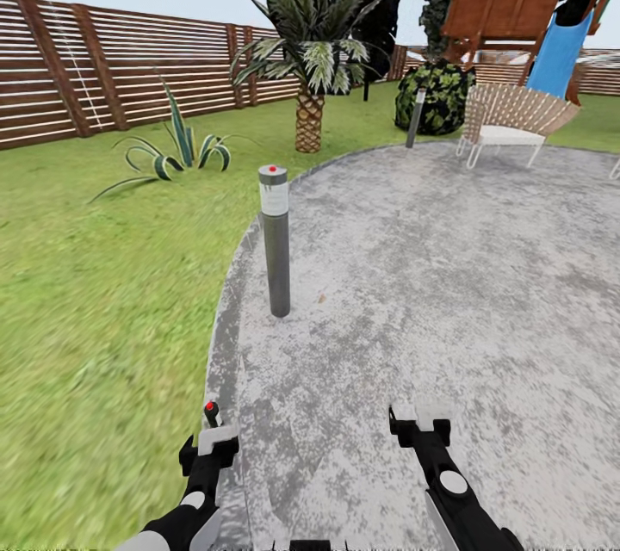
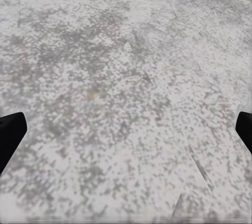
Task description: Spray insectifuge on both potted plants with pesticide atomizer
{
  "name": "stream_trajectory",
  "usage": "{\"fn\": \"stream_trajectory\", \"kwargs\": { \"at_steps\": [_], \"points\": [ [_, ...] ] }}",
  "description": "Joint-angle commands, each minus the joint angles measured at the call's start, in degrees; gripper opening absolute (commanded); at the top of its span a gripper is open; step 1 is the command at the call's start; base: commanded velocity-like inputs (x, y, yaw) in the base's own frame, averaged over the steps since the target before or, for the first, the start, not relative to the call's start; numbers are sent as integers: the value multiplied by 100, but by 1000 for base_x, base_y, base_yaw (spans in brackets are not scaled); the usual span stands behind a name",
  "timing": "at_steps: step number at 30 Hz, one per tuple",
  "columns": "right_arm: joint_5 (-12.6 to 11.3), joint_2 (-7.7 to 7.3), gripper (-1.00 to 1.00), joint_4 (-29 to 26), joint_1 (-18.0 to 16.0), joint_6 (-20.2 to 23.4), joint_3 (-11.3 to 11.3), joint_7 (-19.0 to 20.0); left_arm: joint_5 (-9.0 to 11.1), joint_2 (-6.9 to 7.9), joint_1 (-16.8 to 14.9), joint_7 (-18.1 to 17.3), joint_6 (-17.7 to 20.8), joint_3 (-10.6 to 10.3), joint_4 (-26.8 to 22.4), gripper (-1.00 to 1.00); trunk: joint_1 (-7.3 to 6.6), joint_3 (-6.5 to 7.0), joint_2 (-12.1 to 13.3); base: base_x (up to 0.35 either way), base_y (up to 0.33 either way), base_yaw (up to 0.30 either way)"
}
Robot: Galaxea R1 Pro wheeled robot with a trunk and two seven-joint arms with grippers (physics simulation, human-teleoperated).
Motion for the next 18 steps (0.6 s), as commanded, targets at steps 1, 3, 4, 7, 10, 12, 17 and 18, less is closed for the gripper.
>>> {"fn": "stream_trajectory", "kwargs": {
  "at_steps": [1,3,4,7,10,12,17,18],
  "points": [
    [7,-7,100,3,-3,-9,28,-49,4,-1,-3,23,-17,-9,5,100,1,-27,-3,0,0,0],
    [7,-7,100,8,-3,-8,28,-49,2,0,-3,24,-17,-9,5,100,6,-71,-6,0,0,0],
    [7,-7,100,8,-3,-9,28,-49,2,1,-3,24,-17,-9,5,100,9,-94,-7,0,0,0],
    [7,-7,100,7,-3,-9,28,-49,3,-1,-3,24,-17,-10,5,100,17,-160,-11,0,0,0],
    [7,-7,100,9,-3,-6,28,-49,2,0,-3,24,-17,-11,5,100,24,-227,-15,0,0,0],
    [7,-7,100,9,-3,-8,28,-49,4,1,-3,23,-15,-11,5,100,29,-271,-18,0,0,0],
    [7,-7,100,9,-3,-9,28,-49,6,1,-3,24,-11,-9,12,100,32,-293,-19,0,0,0],
    [7,-7,100,9,-3,-8,28,-49,4,1,-3,24,-9,-9,13,100,32,-293,-19,0,0,0]
  ]
}}
